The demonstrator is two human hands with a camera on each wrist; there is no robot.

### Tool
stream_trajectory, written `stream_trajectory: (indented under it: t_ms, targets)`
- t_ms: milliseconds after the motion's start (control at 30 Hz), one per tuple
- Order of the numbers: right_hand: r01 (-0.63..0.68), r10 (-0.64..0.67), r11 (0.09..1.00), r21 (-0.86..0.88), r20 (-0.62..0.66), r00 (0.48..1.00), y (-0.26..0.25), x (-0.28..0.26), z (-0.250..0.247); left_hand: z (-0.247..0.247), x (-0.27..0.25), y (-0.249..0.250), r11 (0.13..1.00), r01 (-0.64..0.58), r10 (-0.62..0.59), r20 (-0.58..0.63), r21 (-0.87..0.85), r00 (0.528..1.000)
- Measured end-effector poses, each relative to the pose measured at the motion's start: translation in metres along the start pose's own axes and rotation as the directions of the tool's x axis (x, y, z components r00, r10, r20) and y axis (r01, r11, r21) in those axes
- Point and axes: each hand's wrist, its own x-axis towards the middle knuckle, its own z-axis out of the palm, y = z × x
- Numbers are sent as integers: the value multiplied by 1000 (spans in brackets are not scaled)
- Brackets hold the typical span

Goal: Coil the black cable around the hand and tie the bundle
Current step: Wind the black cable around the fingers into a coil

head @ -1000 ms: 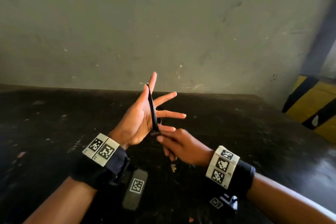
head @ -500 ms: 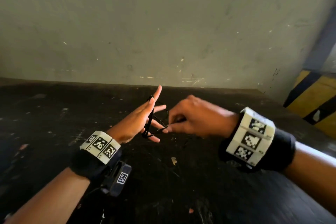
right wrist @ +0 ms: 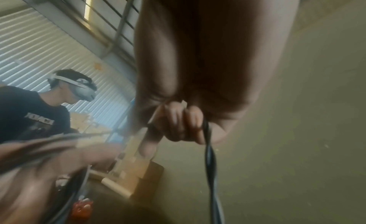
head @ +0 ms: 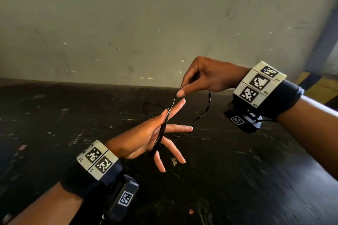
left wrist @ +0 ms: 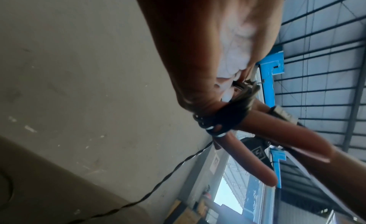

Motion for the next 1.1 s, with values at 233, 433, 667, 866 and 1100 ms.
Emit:
stream_trajectory:
  t_ms: [233,433,667,866,1100]
  targets:
    - [-63,64,963,262,8,998,19,5,24,-3,-4,8,973,-15,58,179,-228,982]
    - [-101,107,919,381,5,994,35,7,69,1,-3,11,967,-102,129,102,-233,986]
    - [-115,206,854,507,-126,971,27,7,129,-11,11,17,915,-289,278,-81,-280,957]
    - [-182,160,910,373,88,983,14,0,162,-40,14,32,913,-397,332,-391,-95,858]
    - [-61,59,996,63,31,998,-11,-4,128,-57,14,20,964,-218,264,-491,149,830]
